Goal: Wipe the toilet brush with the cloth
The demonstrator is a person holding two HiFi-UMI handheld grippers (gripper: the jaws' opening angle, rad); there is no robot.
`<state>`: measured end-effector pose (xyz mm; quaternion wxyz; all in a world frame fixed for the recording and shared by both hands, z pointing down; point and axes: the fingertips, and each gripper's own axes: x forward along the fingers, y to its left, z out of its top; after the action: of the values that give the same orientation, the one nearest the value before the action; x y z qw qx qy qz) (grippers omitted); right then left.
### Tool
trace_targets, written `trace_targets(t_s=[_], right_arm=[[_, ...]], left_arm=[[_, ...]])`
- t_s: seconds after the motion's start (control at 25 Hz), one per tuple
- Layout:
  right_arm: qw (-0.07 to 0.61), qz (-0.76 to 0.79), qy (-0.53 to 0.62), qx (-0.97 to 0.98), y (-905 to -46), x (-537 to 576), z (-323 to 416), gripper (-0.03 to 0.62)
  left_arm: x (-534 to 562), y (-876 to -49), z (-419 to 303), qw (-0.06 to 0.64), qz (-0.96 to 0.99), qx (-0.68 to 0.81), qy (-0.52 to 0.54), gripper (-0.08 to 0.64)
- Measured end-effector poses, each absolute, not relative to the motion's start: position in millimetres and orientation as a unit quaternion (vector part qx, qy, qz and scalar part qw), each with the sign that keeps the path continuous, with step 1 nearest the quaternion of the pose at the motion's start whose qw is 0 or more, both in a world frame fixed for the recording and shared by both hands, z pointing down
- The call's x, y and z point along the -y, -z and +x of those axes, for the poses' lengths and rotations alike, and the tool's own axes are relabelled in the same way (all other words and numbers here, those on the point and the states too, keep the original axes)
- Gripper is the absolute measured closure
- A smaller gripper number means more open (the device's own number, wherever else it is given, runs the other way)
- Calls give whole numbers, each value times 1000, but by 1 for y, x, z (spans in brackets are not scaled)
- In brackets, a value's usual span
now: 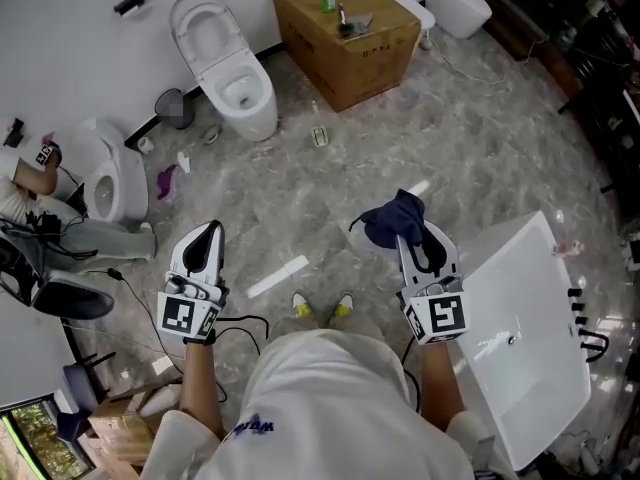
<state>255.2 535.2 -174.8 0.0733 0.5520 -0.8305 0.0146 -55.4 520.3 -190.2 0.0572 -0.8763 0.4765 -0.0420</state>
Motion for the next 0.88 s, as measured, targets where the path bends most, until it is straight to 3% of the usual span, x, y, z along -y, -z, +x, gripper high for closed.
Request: trace_targets(t_s=[0.36,0.88], right_arm=[[76,525,-24,847,160,-501,258,477],[128,537,-45,833,144,-385,213,477]], left_arm=[[-505,190,-18,50,-869,-488,61,561],[-383,161,-54,22,-886,-459,56,561]])
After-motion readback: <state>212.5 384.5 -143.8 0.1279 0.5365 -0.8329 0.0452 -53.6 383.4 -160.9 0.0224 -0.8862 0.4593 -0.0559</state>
